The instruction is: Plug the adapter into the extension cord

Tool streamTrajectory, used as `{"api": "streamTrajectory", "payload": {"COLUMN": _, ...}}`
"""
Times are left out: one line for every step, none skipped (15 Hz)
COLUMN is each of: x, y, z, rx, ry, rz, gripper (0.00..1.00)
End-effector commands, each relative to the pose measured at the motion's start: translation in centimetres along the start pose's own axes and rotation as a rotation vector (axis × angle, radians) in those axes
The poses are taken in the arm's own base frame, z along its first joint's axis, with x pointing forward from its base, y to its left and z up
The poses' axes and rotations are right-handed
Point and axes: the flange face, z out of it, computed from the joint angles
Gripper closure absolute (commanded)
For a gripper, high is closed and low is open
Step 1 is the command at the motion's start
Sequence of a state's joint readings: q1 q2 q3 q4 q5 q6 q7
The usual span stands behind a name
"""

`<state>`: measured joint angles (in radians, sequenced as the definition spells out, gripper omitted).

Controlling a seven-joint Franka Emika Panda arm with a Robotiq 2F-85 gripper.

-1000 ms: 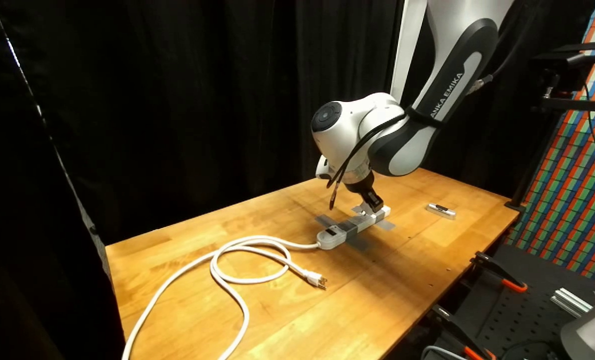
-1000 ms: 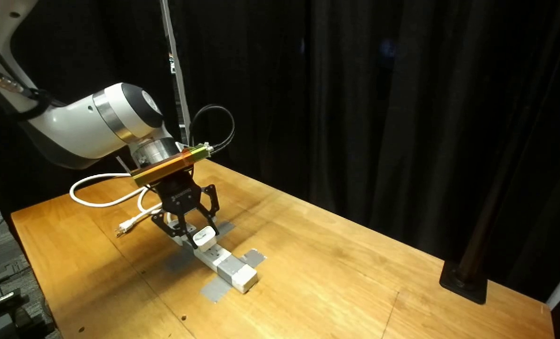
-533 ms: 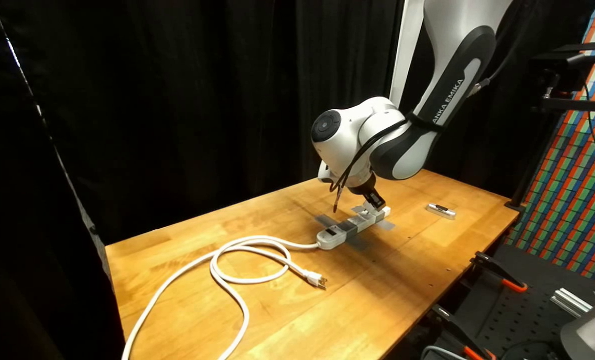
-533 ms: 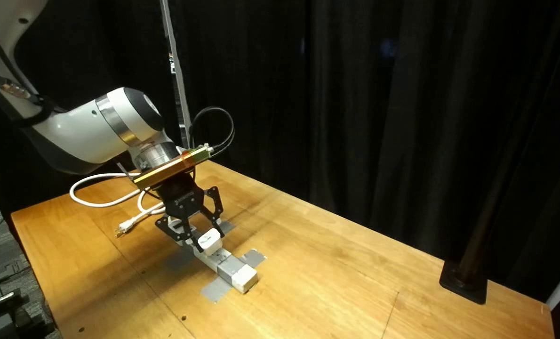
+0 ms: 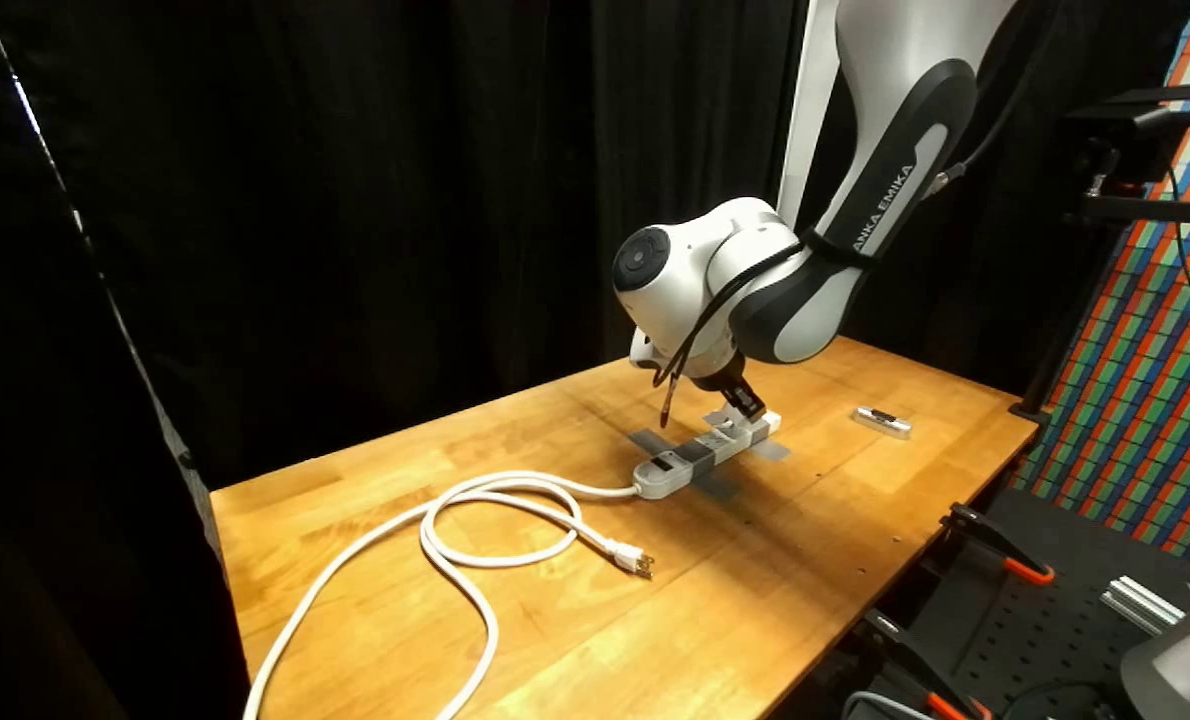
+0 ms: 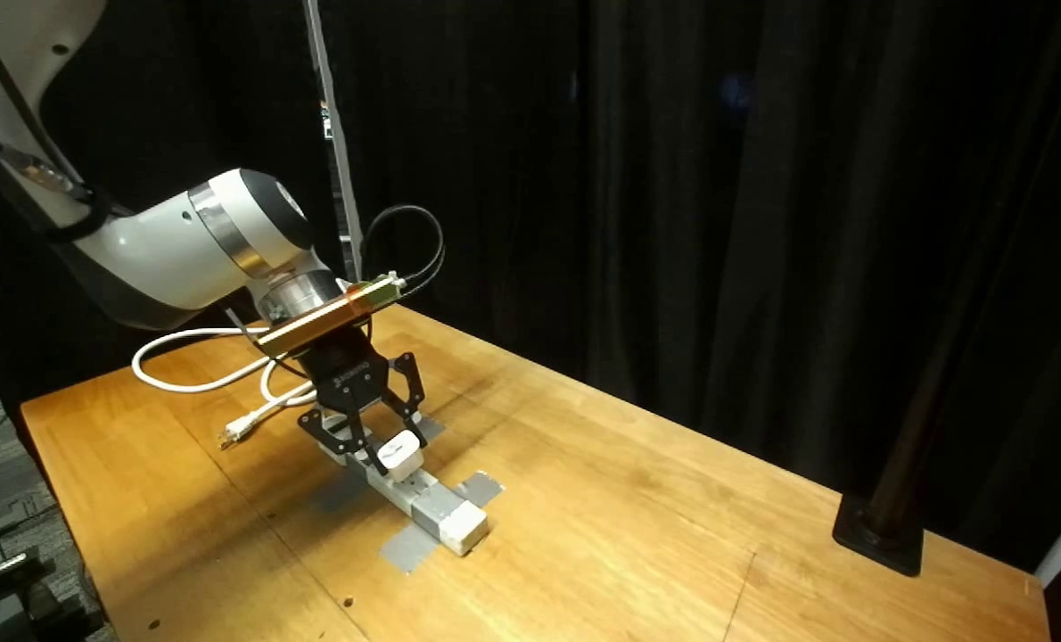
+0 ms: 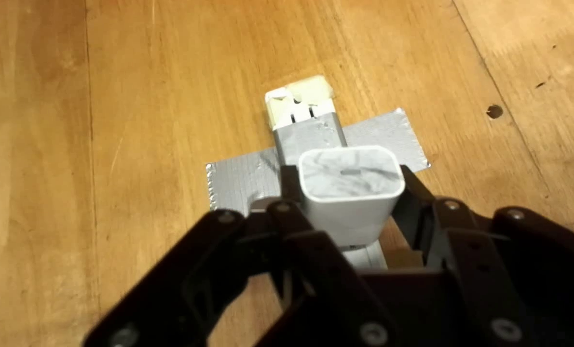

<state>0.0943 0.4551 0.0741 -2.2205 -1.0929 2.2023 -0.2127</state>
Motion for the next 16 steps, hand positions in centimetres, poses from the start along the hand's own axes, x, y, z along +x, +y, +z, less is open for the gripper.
{"api": "streamTrajectory", "payload": {"x": 0.84, "y": 0.47, "z": -0.42, "rx": -0.022, "ry": -0.016, "rz": 0.004, "gripper": 0.77}}
{"api": "streamTrajectory", "payload": {"x": 1.01, "y": 0.41, "z": -0.38, "rx": -0.020, "ry": -0.014, "rz": 0.000, "gripper": 0.77}}
{"api": "streamTrajectory", "payload": {"x": 1.16, "y": 0.37, "z": -0.33, "rx": -0.019, "ry": -0.012, "rz": -0.001, "gripper": 0.77}}
{"api": "streamTrajectory", "payload": {"x": 1.27, "y": 0.33, "z": -0.24, "rx": -0.018, "ry": -0.011, "rz": -0.004, "gripper": 0.77}}
{"api": "streamTrajectory", "payload": {"x": 1.35, "y": 0.28, "z": -0.18, "rx": -0.017, "ry": -0.011, "rz": -0.007, "gripper": 0.77}}
{"api": "streamTrajectory", "payload": {"x": 1.41, "y": 0.22, "z": -0.11, "rx": -0.016, "ry": -0.011, "rz": -0.010, "gripper": 0.77}}
{"api": "streamTrajectory", "payload": {"x": 1.39, "y": 0.27, "z": -0.08, "rx": -0.018, "ry": -0.012, "rz": -0.010, "gripper": 0.77}}
{"api": "streamTrajectory", "payload": {"x": 1.37, "y": 0.28, "z": -0.05, "rx": -0.017, "ry": -0.013, "rz": -0.012, "gripper": 0.77}}
{"api": "streamTrajectory", "payload": {"x": 1.37, "y": 0.27, "z": -0.04, "rx": -0.017, "ry": -0.014, "rz": -0.012, "gripper": 0.77}}
{"api": "streamTrajectory", "payload": {"x": 1.36, "y": 0.23, "z": 0.00, "rx": -0.016, "ry": -0.015, "rz": -0.014, "gripper": 0.77}}
{"api": "streamTrajectory", "payload": {"x": 1.34, "y": 0.20, "z": 0.02, "rx": -0.015, "ry": -0.016, "rz": -0.016, "gripper": 0.77}}
{"api": "streamTrajectory", "payload": {"x": 1.30, "y": 0.14, "z": 0.07, "rx": -0.011, "ry": -0.017, "rz": -0.017, "gripper": 0.77}}
{"api": "streamTrajectory", "payload": {"x": 1.29, "y": 0.06, "z": 0.15, "rx": -0.011, "ry": -0.017, "rz": -0.019, "gripper": 0.77}}
{"api": "streamTrajectory", "payload": {"x": 1.29, "y": -0.02, "z": 0.17, "rx": -0.009, "ry": -0.017, "rz": -0.021, "gripper": 0.77}}
{"api": "streamTrajectory", "payload": {"x": 1.29, "y": -0.08, "z": 0.18, "rx": -0.010, "ry": -0.017, "rz": -0.024, "gripper": 0.77}}
{"api": "streamTrajectory", "payload": {"x": 1.28, "y": -0.10, "z": 0.21, "rx": -0.010, "ry": -0.018, "rz": -0.026, "gripper": 0.77}}
